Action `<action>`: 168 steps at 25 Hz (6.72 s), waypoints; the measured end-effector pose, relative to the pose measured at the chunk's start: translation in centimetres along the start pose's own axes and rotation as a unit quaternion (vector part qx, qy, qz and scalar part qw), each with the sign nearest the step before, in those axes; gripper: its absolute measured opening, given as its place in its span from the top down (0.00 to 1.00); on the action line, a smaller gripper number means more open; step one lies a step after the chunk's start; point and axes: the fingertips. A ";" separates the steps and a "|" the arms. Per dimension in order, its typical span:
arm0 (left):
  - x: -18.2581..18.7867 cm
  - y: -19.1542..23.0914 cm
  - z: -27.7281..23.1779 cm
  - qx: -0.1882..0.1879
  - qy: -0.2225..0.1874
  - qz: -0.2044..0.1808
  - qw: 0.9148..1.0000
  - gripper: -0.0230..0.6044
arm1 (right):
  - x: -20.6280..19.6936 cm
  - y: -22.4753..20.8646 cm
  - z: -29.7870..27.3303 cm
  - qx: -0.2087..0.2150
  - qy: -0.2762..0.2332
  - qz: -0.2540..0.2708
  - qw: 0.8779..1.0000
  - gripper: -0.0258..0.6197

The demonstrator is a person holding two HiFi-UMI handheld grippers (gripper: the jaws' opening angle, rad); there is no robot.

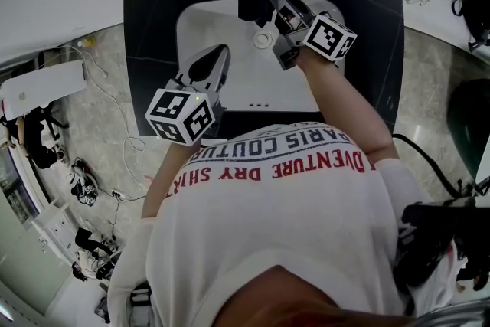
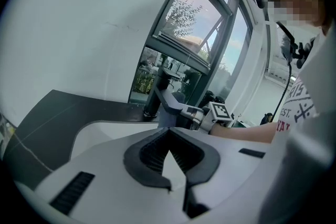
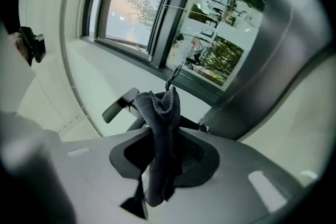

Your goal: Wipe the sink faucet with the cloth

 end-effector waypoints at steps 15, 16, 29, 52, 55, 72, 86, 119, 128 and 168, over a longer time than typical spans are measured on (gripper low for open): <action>-0.6 -1.3 2.7 0.001 -0.045 0.017 0.999 0.96 | -0.7 12.8 6.4 0.092 0.052 0.256 0.961 0.84; -0.6 -1.3 2.8 0.003 -0.046 0.018 0.999 0.96 | -1.2 13.3 6.0 0.099 0.058 0.266 0.957 0.84; -1.7 -0.5 5.1 0.016 -0.058 0.028 0.998 0.96 | -5.8 12.6 2.2 0.028 0.118 0.380 0.917 0.84; -1.8 -5.7 8.0 0.043 -0.099 0.004 0.994 0.96 | -3.0 11.7 7.1 0.033 0.119 0.359 0.925 0.84; -1.4 -6.5 8.8 0.045 -0.106 -0.008 0.993 0.96 | -2.8 13.6 8.0 0.051 0.114 0.355 0.927 0.84; 5.4 8.0 13.6 -0.065 -0.057 -0.039 0.995 0.96 | -10.7 21.9 -2.3 -0.036 0.076 0.364 0.928 0.84; 7.7 14.3 14.5 -0.153 0.035 -0.102 0.982 0.96 | -14.4 23.7 -6.2 -0.174 0.016 0.359 0.917 0.84; 12.7 19.0 6.9 -0.315 0.146 -0.148 0.926 0.96 | -5.7 11.6 -12.5 -0.458 -0.055 0.402 0.791 0.84; 13.0 21.4 5.7 -0.301 0.164 -0.143 0.928 0.96 | -4.2 3.9 -12.1 -0.532 -0.009 0.376 0.759 0.84; 14.3 20.4 7.3 -0.328 0.153 -0.141 0.921 0.96 | -0.3 8.8 -8.7 -0.605 -0.068 0.340 0.717 0.84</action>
Point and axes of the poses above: the fingertips, and each gripper's own axes: z backward along the fingers, y to its left, x out of its top, and after that the axes turned 12 degrees about z, right-handed
